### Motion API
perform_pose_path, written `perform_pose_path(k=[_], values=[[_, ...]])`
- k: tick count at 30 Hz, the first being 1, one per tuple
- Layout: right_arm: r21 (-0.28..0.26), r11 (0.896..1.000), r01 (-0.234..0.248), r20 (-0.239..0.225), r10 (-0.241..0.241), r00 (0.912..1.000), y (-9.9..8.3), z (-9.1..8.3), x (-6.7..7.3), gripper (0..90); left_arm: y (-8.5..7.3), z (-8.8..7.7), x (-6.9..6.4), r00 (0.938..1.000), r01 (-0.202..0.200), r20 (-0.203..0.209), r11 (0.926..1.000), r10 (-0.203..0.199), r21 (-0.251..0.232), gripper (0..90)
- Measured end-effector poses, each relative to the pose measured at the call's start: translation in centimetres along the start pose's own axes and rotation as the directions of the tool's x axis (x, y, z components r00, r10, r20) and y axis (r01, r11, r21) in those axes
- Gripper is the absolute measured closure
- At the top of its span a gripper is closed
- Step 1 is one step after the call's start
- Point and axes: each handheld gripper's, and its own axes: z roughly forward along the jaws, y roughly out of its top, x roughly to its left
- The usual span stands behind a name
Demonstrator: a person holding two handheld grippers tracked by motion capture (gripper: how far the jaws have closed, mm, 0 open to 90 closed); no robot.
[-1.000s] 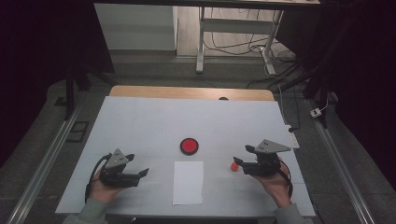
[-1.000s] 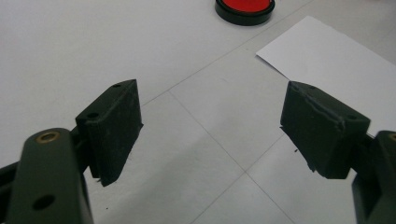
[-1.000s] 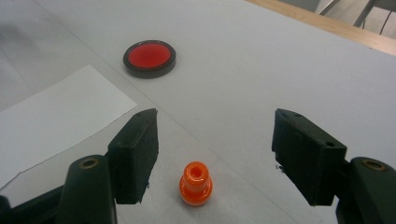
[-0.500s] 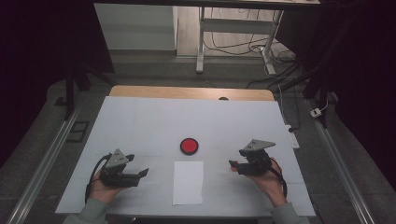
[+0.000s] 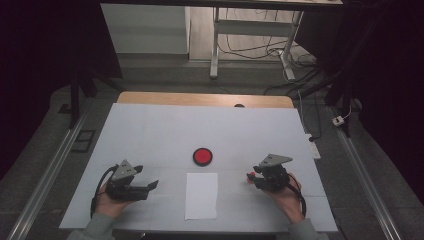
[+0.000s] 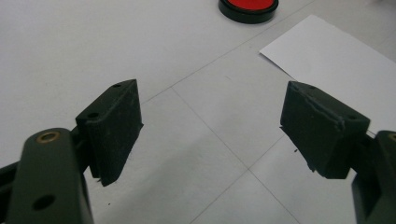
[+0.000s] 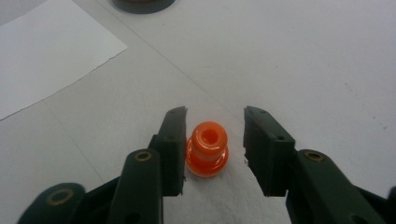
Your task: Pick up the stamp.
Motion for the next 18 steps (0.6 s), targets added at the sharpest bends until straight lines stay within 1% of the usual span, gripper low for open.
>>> perform_pose_path(k=[3,7,10,14,18], values=[[0.0,1.0,-0.006,0.004,0.006,1.0,-0.14,0.21,-0.07,62.4,-0.01,0.01,0.05,1.0,0.0,0.0,1.0,0.0,0.002,20.7],[0.003,1.0,0.004,-0.005,-0.004,1.0,-0.18,0.39,-0.03,69.2,-0.05,0.01,0.04,1.0,-0.001,-0.001,1.0,0.001,0.002,20.7],[0.007,1.0,0.004,-0.012,-0.004,0.9999,-0.19,0.46,0.09,71.3,-0.08,0.01,0.08,1.0,0.001,0.001,1.0,-0.001,0.004,20.7],[0.006,1.0,0.004,-0.016,-0.004,0.9999,-0.21,0.42,0.02,71.6,-0.08,0.01,0.09,1.0,0.002,0.0,1.0,-0.002,0.004,20.7],[-0.008,1.0,0.005,-0.015,-0.005,0.9999,-0.18,0.24,0.03,71.7,-0.09,-0.02,0.1,1.0,0.003,0.001,1.0,-0.003,0.003,20.7]])
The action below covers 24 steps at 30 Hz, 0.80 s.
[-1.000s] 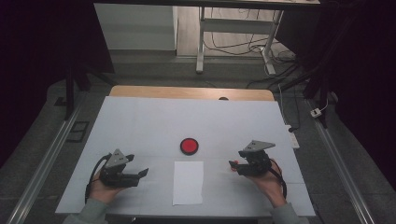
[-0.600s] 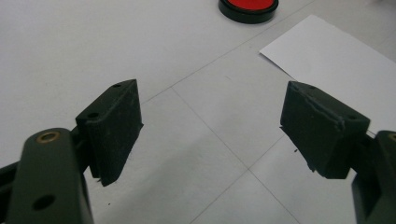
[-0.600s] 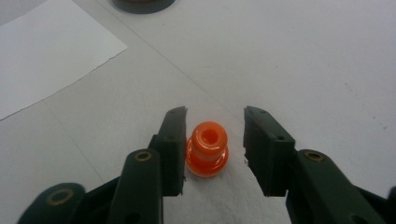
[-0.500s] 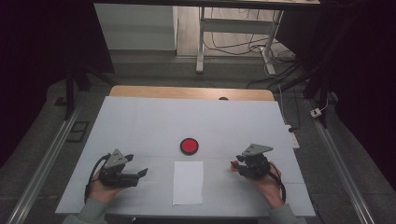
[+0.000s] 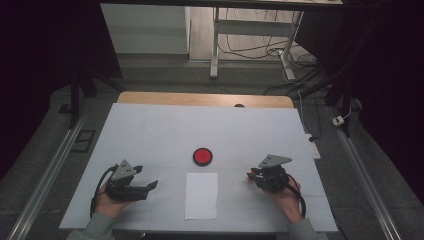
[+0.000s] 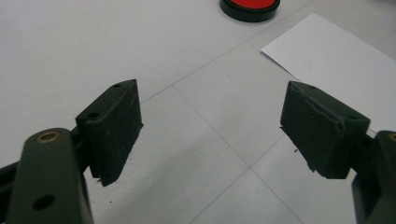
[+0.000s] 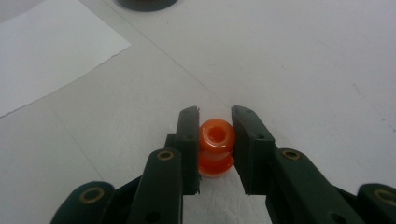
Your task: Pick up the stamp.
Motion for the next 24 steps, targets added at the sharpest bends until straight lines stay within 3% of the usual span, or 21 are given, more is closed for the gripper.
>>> perform_pose_path(k=[17,19,24], values=[[-0.139,0.987,-0.076,-0.023,0.073,0.9971,0.3,-1.8,-0.5,71.9,0.0,0.1,0.1,1.0,0.003,0.002,1.0,-0.003,0.001,20.7],[-0.168,0.979,-0.115,-0.051,0.108,0.9929,0.4,-2.1,-0.6,71.9,0.0,0.1,0.1,1.0,0.001,0.002,1.0,-0.001,0.004,20.9],[-0.185,0.974,-0.131,-0.076,0.119,0.99,0.8,-2.4,-0.4,71.9,0.0,0.2,0.1,1.0,0.003,0.004,1.0,-0.003,0.006,20.9]])
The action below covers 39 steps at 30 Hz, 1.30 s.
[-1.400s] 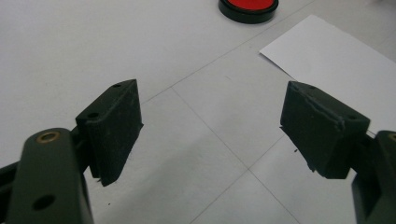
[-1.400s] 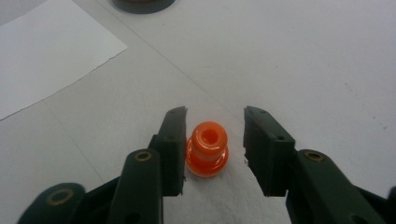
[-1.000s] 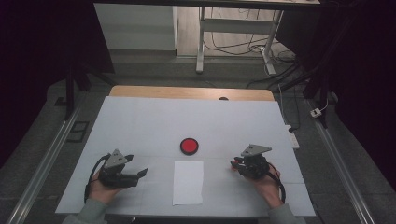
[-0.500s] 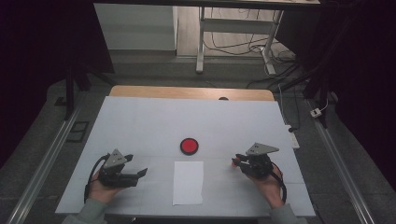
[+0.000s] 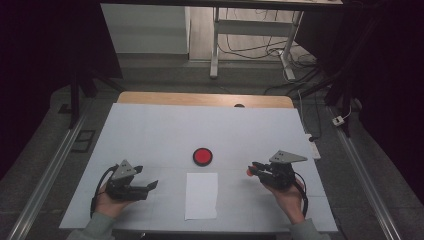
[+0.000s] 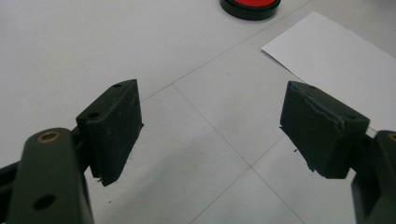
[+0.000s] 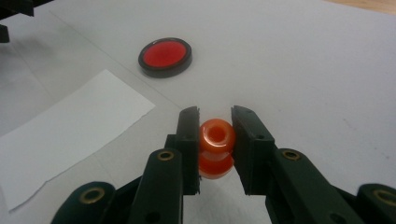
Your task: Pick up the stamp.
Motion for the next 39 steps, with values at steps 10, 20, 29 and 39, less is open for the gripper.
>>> perform_pose_path(k=[10,20,29,39], values=[[-0.044,0.999,-0.013,-0.03,0.011,0.9995,0.4,-0.2,0.3,71.9,0.0,0.1,-0.1,1.0,-0.004,0.001,1.0,0.004,0.003,20.8],[-0.077,0.997,-0.026,-0.05,0.022,0.9985,0.9,-0.1,0.8,71.9,0.1,0.2,-0.2,1.0,-0.008,0.005,1.0,0.008,0.005,20.9],[-0.117,0.993,-0.025,-0.074,0.016,0.9971,1.3,0.1,1.3,71.9,0.1,0.3,-0.3,0.9998,-0.016,0.008,0.9998,0.016,0.008,20.9],[-0.146,0.989,-0.029,-0.114,0.012,0.9934,1.9,0.5,2.5,71.9,0.1,0.3,-0.4,0.9998,-0.017,0.013,0.9998,0.017,0.005,20.6]])
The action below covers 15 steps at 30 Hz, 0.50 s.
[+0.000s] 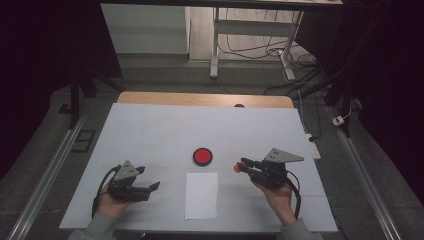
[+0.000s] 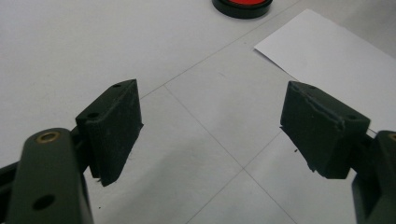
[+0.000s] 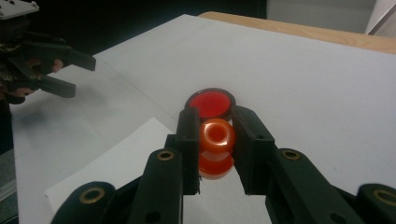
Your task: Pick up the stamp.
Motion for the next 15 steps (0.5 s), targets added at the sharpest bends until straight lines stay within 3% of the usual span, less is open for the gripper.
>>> perform_pose_path(k=[15], values=[[-0.01,1.0,0.016,-0.043,-0.017,0.9989,0.4,1.5,1.6,71.9,0.1,0.2,-0.3,0.9999,-0.013,0.01,0.9999,0.013,0.0,20.7]])
